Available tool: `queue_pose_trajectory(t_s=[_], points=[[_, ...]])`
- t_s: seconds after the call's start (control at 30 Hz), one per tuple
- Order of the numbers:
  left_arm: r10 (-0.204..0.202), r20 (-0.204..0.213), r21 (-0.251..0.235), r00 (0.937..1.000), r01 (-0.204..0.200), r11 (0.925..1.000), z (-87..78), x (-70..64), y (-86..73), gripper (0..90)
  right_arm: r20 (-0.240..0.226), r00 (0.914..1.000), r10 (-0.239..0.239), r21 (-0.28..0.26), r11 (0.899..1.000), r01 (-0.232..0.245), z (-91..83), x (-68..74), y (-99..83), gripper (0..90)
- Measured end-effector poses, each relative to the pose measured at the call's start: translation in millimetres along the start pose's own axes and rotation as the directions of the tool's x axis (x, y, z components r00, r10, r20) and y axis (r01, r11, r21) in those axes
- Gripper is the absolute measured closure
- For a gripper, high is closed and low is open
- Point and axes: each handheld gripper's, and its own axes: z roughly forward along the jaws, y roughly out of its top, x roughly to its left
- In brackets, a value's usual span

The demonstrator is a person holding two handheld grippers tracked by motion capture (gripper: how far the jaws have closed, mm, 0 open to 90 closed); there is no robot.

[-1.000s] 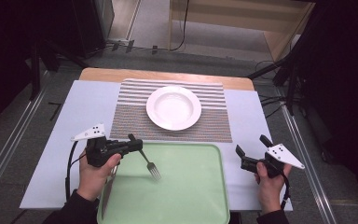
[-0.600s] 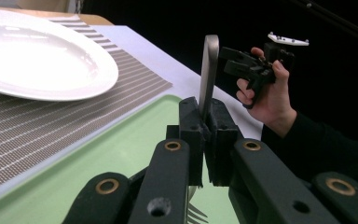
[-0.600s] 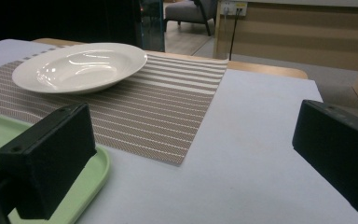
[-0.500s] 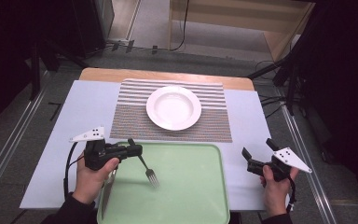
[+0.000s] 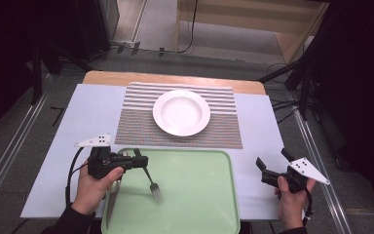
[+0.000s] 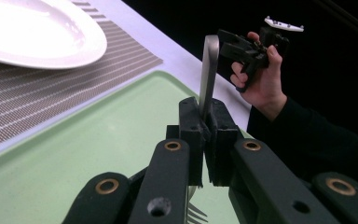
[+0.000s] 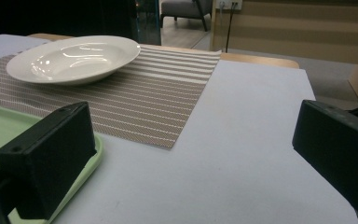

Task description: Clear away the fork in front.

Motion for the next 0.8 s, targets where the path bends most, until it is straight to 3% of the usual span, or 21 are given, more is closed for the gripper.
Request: queue_pose_trajectory(t_s=[0.4, 0.73, 0.8], points=[[-0.005, -0.020, 0.037, 0.9998, 0.006, 0.9993, 5.5, 3.8, -2.4, 85.8, 0.004, 1.0000, 0.001, 0.003, 1.000, -0.001, 0.5, -0.6, -0.1, 0.0], [-0.030, -0.016, 0.028, 0.9994, 0.030, 0.9991, 8.0, 12.5, -4.2, 85.5, 0.002, 1.0000, 0.007, 0.009, 1.000, -0.007, 1.2, -0.4, -0.5, 0.0], [-0.018, -0.043, 0.029, 0.9989, 0.019, 0.9994, 8.9, 12.9, -4.4, 85.0, 0.005, 1.0000, 0.007, 0.010, 1.000, -0.008, 1.3, -0.6, -0.6, 0.0]])
